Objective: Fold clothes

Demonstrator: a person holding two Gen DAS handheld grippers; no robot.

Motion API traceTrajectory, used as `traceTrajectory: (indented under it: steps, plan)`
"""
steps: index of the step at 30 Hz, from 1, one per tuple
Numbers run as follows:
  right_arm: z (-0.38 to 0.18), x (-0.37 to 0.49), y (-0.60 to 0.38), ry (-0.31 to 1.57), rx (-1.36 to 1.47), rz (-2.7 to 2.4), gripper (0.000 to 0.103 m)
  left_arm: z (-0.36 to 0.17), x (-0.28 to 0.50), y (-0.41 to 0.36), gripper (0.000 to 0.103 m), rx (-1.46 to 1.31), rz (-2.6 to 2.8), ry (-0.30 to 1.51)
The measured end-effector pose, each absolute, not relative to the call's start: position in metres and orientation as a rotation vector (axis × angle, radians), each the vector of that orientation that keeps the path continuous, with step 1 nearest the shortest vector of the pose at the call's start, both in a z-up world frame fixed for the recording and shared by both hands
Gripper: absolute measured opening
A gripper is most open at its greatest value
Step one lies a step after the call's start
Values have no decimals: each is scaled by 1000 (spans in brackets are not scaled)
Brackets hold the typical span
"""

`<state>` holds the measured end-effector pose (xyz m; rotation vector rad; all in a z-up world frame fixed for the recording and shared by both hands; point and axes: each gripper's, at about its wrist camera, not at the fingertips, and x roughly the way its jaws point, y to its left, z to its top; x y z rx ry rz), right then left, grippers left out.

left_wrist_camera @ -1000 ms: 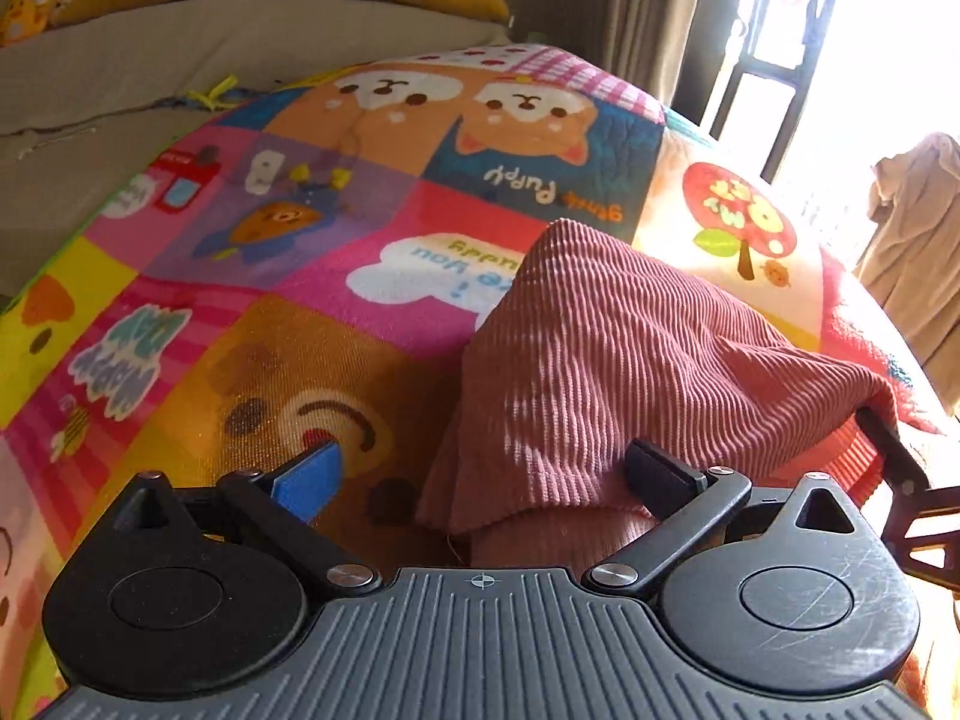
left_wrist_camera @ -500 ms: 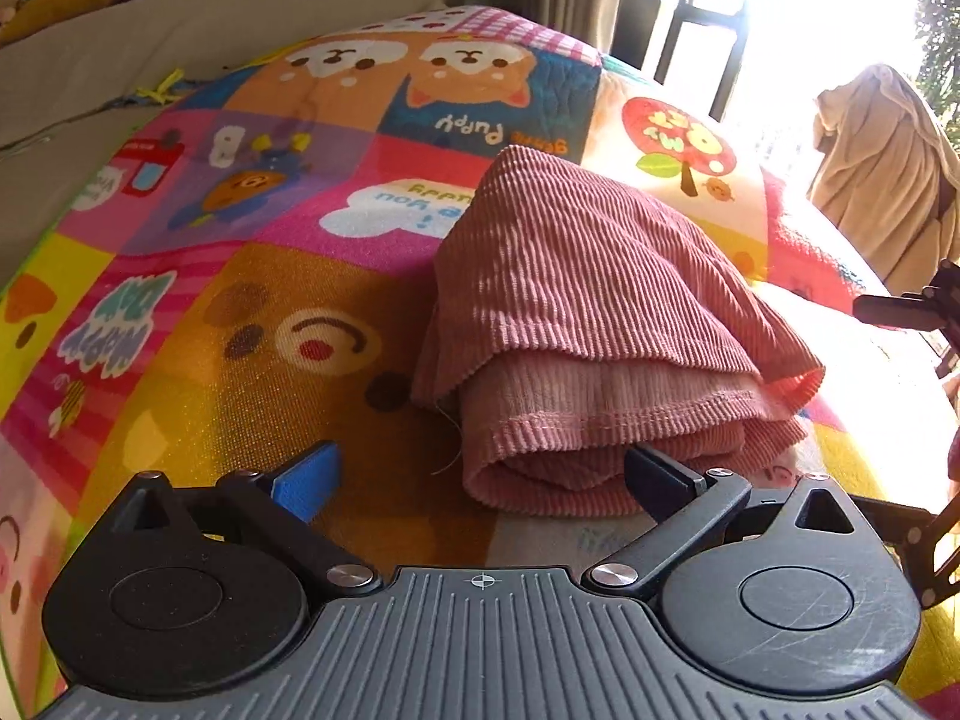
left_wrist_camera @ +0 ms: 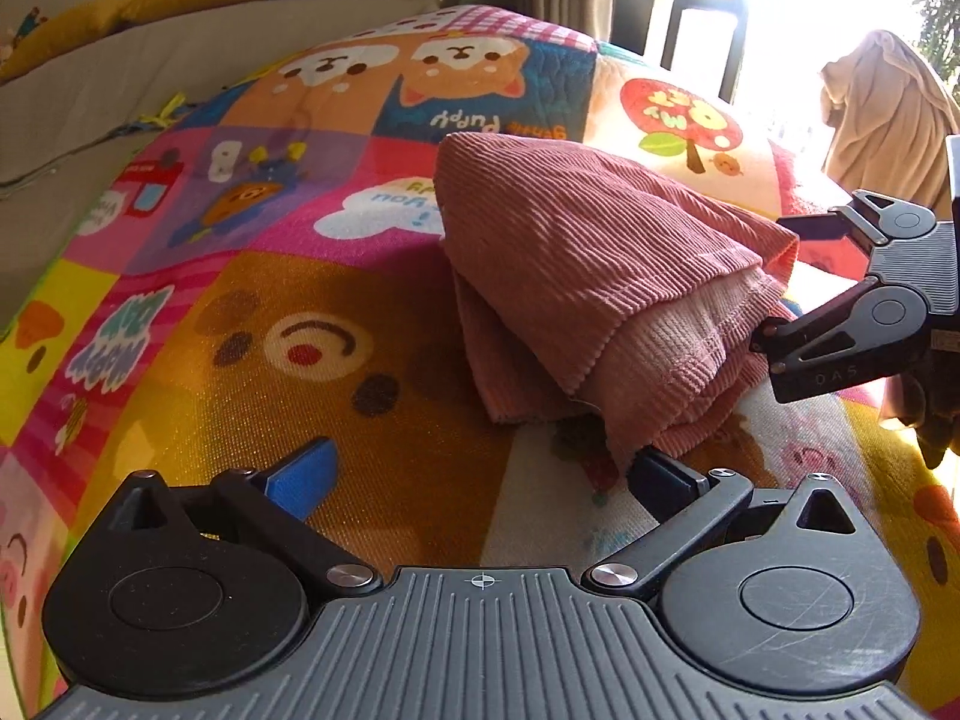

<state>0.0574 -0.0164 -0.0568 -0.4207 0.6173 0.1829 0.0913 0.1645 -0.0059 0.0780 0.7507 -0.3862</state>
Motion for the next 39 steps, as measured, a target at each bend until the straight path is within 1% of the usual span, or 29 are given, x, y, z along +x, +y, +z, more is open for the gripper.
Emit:
traceTrajectory:
  steps: [2, 5, 9, 14, 18, 21, 24, 27, 30, 35, 39]
  plan:
    - [-56, 51, -23, 631, -384, 223, 103, -4, 91, 162, 103, 67, -402, 758]
    - [-52, 31, -22, 591, -418, 272, 103, 3, 90, 156, 103, 10, -486, 758]
    - [-36, 22, -26, 515, -431, 252, 103, 8, 98, 141, 103, 97, -442, 707]
    - [-18, 30, -40, 453, -387, 170, 103, 12, 111, 166, 103, 69, -303, 713]
    - [-21, 42, -49, 471, -371, 117, 103, 15, 121, 188, 103, 36, -199, 723]
    - [-28, 43, -47, 491, -374, 118, 103, 22, 117, 205, 103, -91, -365, 741]
    - [-33, 40, -40, 499, -391, 142, 103, 33, 117, 209, 103, -217, -471, 697]
    - [-38, 36, -31, 505, -416, 167, 103, 32, 132, 193, 103, -228, -444, 673]
    - [-36, 27, -25, 503, -431, 223, 103, 20, 150, 178, 103, -218, -413, 700]
    - [-40, 10, -16, 543, -514, 349, 103, 8, 152, 158, 103, -235, -487, 742]
    - [-54, 16, -9, 534, -583, 295, 103, -1, 152, 142, 103, -249, -546, 775]
